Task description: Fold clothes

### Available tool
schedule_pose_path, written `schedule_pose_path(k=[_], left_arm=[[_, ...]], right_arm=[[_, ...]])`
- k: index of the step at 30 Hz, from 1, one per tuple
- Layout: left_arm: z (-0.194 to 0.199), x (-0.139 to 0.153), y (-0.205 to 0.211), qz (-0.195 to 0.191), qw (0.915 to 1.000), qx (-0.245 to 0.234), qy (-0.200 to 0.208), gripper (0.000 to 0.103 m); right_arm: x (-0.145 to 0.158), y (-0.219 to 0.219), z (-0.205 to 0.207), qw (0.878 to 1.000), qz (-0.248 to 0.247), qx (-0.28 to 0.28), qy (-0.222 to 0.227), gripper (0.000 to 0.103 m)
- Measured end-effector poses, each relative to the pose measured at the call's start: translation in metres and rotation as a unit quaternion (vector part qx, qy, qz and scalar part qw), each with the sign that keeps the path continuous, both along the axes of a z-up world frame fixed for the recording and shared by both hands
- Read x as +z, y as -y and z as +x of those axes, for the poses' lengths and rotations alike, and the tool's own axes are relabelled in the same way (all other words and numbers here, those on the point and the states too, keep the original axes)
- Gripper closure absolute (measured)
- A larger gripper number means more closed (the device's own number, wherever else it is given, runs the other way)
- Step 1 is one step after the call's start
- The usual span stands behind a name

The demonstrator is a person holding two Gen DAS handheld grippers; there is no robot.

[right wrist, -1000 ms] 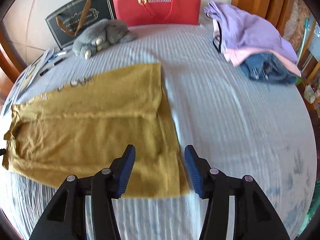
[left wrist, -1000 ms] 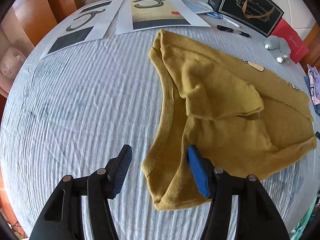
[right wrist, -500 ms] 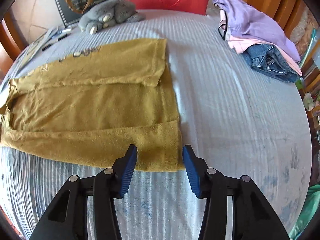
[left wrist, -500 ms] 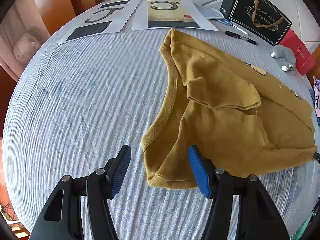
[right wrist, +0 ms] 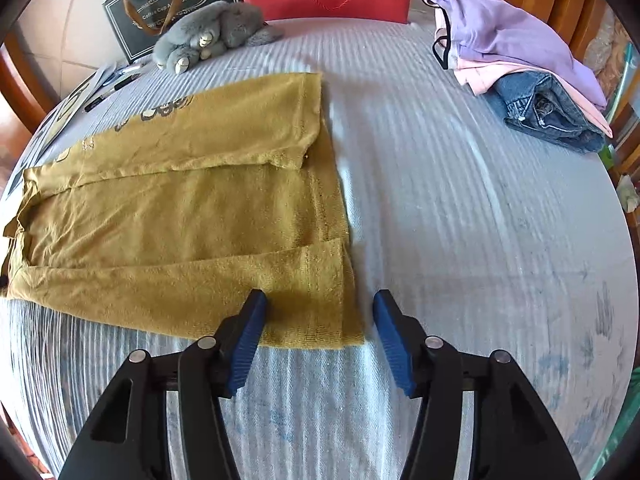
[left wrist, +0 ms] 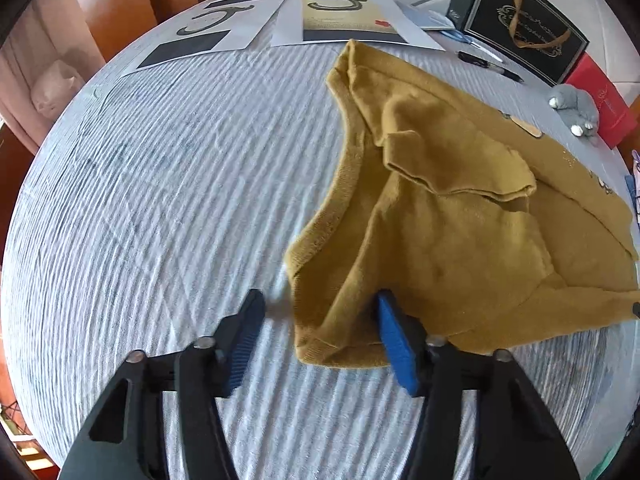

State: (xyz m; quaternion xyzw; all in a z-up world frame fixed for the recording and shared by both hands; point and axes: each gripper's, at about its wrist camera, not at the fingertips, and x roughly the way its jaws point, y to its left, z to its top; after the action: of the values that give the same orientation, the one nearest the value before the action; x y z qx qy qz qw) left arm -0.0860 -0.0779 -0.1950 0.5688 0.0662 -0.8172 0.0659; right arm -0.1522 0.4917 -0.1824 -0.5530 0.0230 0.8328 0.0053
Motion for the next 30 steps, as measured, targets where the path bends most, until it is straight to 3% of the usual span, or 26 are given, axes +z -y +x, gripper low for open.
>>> schedule_pose_path(k=[1,2,5,9,10,16,18,20,24,26,30], left_arm=[[0.0,0.002,-0.005,0.004,1.0,-0.007,0.0,0.078],[0.001,0.005,-0.012,-0.009,0.9999,-0.011,-0.002,0.078],[0.006,0.016,-0.029,-0.038,0.999,-0.013,-0.022,0.078],[0.016,0.034,-0.057,-0.016,0.9991,0.015,-0.037,0.073],[-0.003,0.036,-0.055,-0.008,0.9991,0.02,-0.037,0.073],[0.025,0.033,-0.194,0.037,0.9974,0.057,-0.027,0.073],[0.037,0.025,-0.25,0.045,0.9954,0.081,-0.026,0.073],[0.049,0.02,-0.311,0.042,0.9925,0.111,-0.03,0.073],[0.056,0.009,-0.416,0.072,0.9867,0.145,0.007,0.073],[0.055,0.008,-0.456,0.077,0.9844,0.158,0.009,0.073],[0.045,0.015,-0.503,0.065,0.9811,0.182,-0.011,0.073]], right_arm=[[0.0,-0.001,0.001,1.0,0.001,-0.002,0.005,0.064],[0.0,-0.001,0.001,1.0,0.001,-0.005,0.01,0.065],[0.008,-0.008,0.006,1.0,-0.02,-0.001,-0.005,0.065],[0.015,-0.022,0.004,0.999,-0.037,0.017,-0.018,0.061],[0.017,-0.025,0.002,0.998,-0.045,0.03,-0.023,0.061],[0.011,-0.04,-0.04,0.983,-0.048,0.174,-0.035,0.061],[0.005,-0.045,-0.058,0.967,-0.058,0.247,-0.035,0.061],[-0.001,-0.048,-0.075,0.943,-0.065,0.325,-0.033,0.061],[-0.004,-0.052,-0.083,0.901,-0.06,0.43,-0.009,0.061],[0.0,-0.054,-0.082,0.882,-0.065,0.466,-0.012,0.061],[0.012,-0.059,-0.093,0.862,-0.064,0.502,-0.034,0.061]])
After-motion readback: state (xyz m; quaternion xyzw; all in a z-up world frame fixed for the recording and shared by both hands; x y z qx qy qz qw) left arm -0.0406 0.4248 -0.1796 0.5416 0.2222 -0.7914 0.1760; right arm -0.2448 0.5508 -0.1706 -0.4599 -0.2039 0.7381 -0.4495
